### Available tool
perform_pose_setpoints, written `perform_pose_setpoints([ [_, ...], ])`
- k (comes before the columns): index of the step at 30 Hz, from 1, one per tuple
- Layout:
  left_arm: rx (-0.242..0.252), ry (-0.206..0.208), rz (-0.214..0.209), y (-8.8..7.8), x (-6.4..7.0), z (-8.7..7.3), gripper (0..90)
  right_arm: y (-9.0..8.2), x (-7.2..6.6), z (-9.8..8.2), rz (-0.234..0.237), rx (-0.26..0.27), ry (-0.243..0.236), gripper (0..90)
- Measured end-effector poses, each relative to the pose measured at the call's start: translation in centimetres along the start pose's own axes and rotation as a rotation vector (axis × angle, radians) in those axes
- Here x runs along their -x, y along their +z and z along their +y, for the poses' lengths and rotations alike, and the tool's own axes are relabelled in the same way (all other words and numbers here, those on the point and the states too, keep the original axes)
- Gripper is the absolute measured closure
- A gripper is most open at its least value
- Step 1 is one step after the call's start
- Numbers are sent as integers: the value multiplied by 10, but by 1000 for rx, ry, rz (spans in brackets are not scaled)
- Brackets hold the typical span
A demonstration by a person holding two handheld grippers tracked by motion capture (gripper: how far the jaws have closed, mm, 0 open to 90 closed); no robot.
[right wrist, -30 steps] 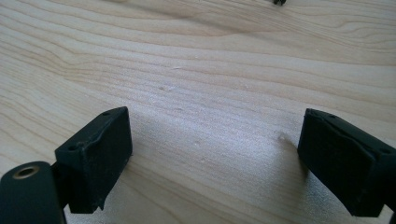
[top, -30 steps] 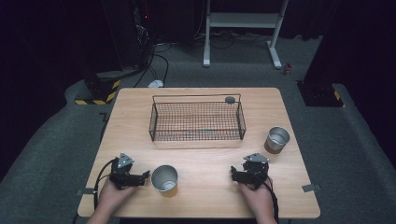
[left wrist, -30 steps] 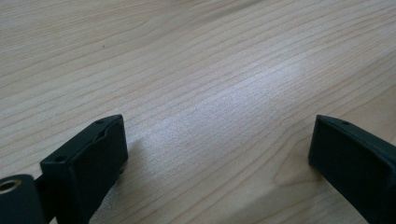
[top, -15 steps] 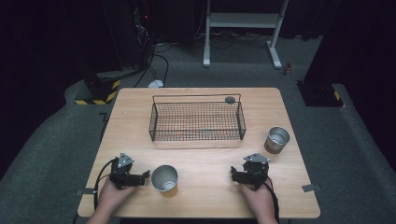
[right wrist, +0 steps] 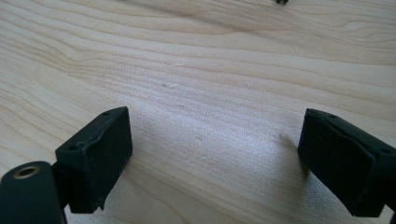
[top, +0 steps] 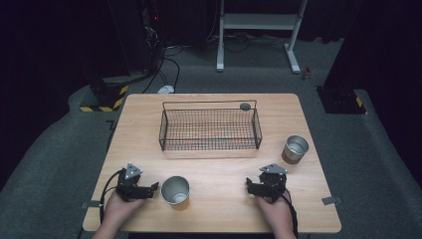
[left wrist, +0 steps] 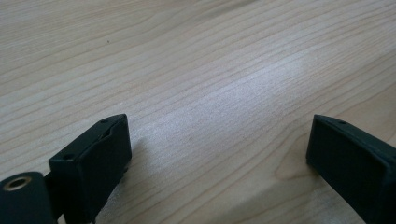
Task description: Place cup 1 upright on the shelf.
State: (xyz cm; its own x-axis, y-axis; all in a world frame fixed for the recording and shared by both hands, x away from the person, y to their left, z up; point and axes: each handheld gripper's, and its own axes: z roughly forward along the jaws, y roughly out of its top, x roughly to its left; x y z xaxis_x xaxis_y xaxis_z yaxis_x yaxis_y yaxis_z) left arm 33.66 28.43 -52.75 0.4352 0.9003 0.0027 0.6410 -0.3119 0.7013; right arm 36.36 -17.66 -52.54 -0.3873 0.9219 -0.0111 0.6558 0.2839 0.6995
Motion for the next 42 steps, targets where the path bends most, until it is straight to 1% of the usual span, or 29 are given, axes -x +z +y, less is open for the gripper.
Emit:
perform_pose_setpoints([
  [2,-18,-8,0,-1,1,2,93,0,0,0,0,0,0,100],
  [3,-24,4,-12,-2,2,3,93,0,0,0,0,0,0,100],
  [4,-24,0,-24,-2,2,3,58,0,0,0,0,0,0,100],
  [5,-27,11,-35,-3,3,3,58,0,0,0,0,0,0,100],
  [6,-24,12,-43,-4,4,5,35,0,0,0,0,1,-2,100],
  [7,-24,12,-43,-4,4,5,35,0,0,0,0,1,-2,100],
  [9,-4,17,-58,-6,5,6,31,0,0,0,0,1,-2,100],
  [10,-4,17,-58,-6,5,6,31,0,0,0,0,1,-2,100],
  [11,7,20,-63,-9,6,7,31,0,0,0,0,1,-3,101],
  [13,13,27,-58,-10,7,8,28,0,0,0,0,1,-2,100],
  [14,19,43,-49,-11,7,9,28,0,0,0,0,1,-2,100],
  [15,31,37,-53,-12,8,9,27,0,0,0,0,1,-2,101],
  [17,38,28,-68,-15,8,9,27,0,0,0,0,1,-2,101],
  [19,57,28,-69,-19,9,11,27,0,0,0,0,1,-2,101],
  [20,57,28,-69,-19,9,11,27,0,0,0,0,1,-2,101],
  [21,62,37,-69,-21,8,11,27,0,0,0,0,1,-2,101],
  [24,85,14,-98,-26,8,13,27,0,0,0,0,1,-2,101],
  [25,89,17,-103,-27,7,14,27,0,0,0,0,1,-2,100],
  [26,100,21,-105,-29,7,14,27,0,0,0,0,1,-2,101],
  [29,106,16,-108,-31,8,15,27,0,0,0,0,1,-2,101],
  [30,121,26,-108,-34,8,16,27,0,0,0,0,1,-2,101],
  [31,121,26,-108,-34,8,16,27,0,0,0,0,1,-2,101],
  [33,140,41,-109,-39,8,18,27,0,0,0,0,1,-2,101],
  [34,147,42,-104,-40,9,18,27,0,0,0,0,1,-2,101],
  [35,154,53,-99,-41,9,19,27,0,0,0,0,1,-2,101],
  [36,155,42,-106,-41,9,19,27,0,0,0,0,1,-3,102],
  [39,167,39,-105,-44,9,20,26,0,0,0,-1,1,-2,102],
  [40,190,39,-106,-47,8,21,26,0,0,0,-2,0,1,102],
  [42,218,40,-108,-51,9,22,26,0,0,0,-1,1,-2,102],
])
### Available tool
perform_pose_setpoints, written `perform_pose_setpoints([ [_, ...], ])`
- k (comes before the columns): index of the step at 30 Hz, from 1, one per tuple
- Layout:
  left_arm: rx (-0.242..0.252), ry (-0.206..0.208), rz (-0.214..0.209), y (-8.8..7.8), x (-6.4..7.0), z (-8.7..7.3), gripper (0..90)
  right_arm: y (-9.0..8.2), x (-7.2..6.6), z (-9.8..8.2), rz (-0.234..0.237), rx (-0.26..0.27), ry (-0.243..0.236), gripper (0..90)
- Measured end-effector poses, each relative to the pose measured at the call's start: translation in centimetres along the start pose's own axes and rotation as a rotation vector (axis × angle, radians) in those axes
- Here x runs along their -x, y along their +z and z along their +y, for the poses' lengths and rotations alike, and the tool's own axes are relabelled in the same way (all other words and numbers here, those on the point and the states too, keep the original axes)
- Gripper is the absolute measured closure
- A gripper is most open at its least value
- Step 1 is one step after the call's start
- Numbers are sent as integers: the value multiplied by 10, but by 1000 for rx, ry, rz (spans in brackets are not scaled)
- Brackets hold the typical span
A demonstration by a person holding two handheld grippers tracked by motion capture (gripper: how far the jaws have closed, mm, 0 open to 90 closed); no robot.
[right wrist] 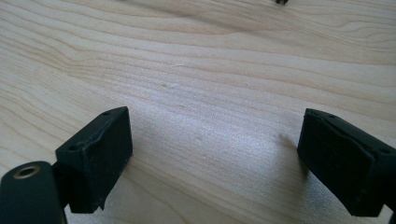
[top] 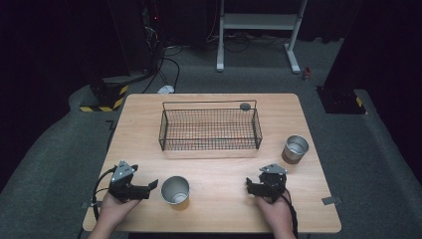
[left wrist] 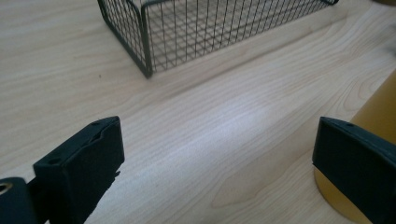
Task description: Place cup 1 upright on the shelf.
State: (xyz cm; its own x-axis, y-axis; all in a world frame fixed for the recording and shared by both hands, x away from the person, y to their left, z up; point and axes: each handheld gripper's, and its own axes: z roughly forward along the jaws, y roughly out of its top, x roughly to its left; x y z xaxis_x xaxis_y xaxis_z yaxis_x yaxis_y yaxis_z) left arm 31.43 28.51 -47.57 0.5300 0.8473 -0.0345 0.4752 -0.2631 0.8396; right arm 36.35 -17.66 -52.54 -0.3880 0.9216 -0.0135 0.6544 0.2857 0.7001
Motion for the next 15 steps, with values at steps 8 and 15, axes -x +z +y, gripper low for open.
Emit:
perform_pose_setpoints([
  [8,57,9,-10,-11,6,7,26,0,0,0,-1,0,0,103],
  [15,98,22,-19,-21,14,14,26,0,-1,0,-2,0,3,105],
])
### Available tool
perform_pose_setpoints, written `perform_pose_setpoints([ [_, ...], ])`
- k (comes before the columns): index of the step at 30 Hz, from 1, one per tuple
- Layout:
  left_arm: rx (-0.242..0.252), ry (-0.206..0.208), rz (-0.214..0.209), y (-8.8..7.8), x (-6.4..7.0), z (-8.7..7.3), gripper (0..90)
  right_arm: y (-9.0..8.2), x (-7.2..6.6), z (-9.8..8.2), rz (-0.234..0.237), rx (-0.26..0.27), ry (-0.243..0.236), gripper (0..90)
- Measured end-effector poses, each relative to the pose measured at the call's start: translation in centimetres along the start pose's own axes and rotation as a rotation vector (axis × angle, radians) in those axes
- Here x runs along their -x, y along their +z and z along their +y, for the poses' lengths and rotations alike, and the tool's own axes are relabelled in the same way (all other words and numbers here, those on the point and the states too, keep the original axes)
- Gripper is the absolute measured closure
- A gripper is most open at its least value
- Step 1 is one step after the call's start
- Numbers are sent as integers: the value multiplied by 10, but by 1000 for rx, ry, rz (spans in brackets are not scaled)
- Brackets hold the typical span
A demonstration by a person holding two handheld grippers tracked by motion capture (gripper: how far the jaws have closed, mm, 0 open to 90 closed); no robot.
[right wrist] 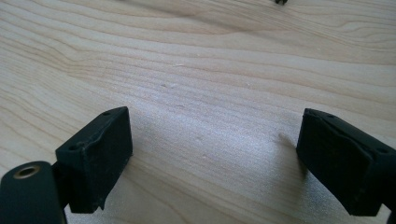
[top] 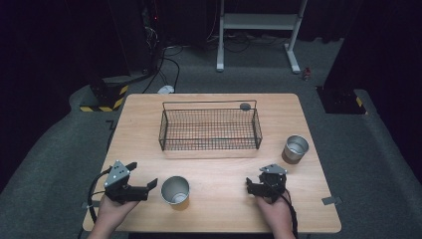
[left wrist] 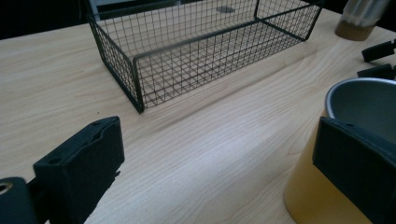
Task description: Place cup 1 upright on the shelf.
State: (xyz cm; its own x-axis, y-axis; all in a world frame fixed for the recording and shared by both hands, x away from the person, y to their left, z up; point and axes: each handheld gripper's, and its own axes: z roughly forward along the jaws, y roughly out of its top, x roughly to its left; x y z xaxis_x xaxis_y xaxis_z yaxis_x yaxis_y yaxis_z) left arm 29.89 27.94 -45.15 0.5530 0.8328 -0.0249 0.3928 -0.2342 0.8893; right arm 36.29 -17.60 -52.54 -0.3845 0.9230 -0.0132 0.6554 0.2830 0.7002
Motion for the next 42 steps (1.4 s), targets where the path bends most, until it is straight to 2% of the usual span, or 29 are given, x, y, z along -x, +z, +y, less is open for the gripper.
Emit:
perform_pose_setpoints([
  [7,41,13,-9,-7,9,8,26,0,0,0,-1,1,-1,106],
  [15,75,20,-73,-10,26,15,26,0,0,0,-1,1,-4,106],
  [25,74,31,-138,-6,45,16,21,0,0,0,-4,4,-5,107],
  [29,69,25,-182,-2,52,15,11,0,0,0,-3,3,-5,107],
  [42,45,54,-222,9,65,10,5,0,0,0,-3,3,-5,107],
])
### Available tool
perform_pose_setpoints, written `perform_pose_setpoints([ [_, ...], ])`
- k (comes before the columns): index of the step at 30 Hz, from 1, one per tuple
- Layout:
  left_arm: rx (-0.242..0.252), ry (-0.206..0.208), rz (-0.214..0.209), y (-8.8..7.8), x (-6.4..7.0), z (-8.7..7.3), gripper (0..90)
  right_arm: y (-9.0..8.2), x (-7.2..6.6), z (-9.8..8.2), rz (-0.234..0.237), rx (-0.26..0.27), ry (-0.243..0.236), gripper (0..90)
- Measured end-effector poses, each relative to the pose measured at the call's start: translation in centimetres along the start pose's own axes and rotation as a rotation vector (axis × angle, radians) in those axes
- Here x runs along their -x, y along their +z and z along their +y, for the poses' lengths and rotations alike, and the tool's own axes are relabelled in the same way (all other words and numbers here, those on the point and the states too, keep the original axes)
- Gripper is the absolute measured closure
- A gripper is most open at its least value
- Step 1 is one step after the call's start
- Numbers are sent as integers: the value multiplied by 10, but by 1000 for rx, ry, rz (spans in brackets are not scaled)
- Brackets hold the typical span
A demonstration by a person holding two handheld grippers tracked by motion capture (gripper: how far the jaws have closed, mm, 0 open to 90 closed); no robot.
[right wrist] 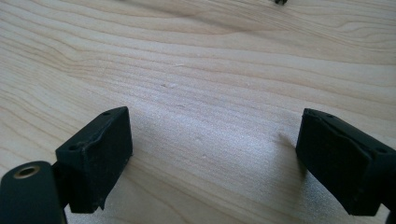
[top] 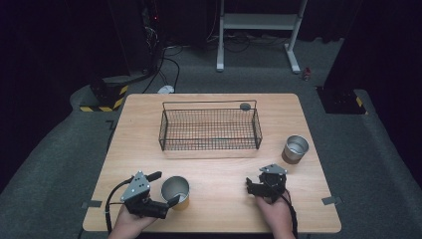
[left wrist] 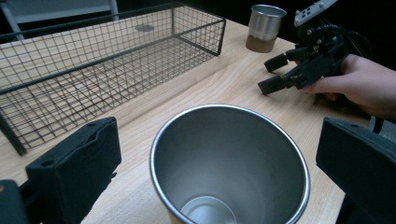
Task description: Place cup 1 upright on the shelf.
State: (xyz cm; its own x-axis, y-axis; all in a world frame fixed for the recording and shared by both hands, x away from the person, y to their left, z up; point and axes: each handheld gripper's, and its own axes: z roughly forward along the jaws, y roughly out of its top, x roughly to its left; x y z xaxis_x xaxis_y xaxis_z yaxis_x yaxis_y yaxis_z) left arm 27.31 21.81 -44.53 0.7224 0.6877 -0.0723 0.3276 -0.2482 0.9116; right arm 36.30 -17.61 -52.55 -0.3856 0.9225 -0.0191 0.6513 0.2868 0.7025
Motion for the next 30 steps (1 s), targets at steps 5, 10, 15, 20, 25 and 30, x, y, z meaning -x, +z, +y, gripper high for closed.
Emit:
perform_pose_setpoints([
  [5,-14,16,-9,6,5,-2,1,0,0,0,0,0,0,107],
  [10,-25,32,-7,10,7,-4,1,0,0,0,0,0,0,107],
  [15,-38,41,2,14,8,-8,0,0,0,0,0,0,0,107],
  [20,-51,50,9,19,8,-12,1,0,0,0,0,0,0,107],
  [25,-72,58,3,23,9,-16,1,0,0,0,1,-1,1,107],
  [30,-99,61,-2,28,8,-22,1,0,0,0,3,0,-1,110],
])
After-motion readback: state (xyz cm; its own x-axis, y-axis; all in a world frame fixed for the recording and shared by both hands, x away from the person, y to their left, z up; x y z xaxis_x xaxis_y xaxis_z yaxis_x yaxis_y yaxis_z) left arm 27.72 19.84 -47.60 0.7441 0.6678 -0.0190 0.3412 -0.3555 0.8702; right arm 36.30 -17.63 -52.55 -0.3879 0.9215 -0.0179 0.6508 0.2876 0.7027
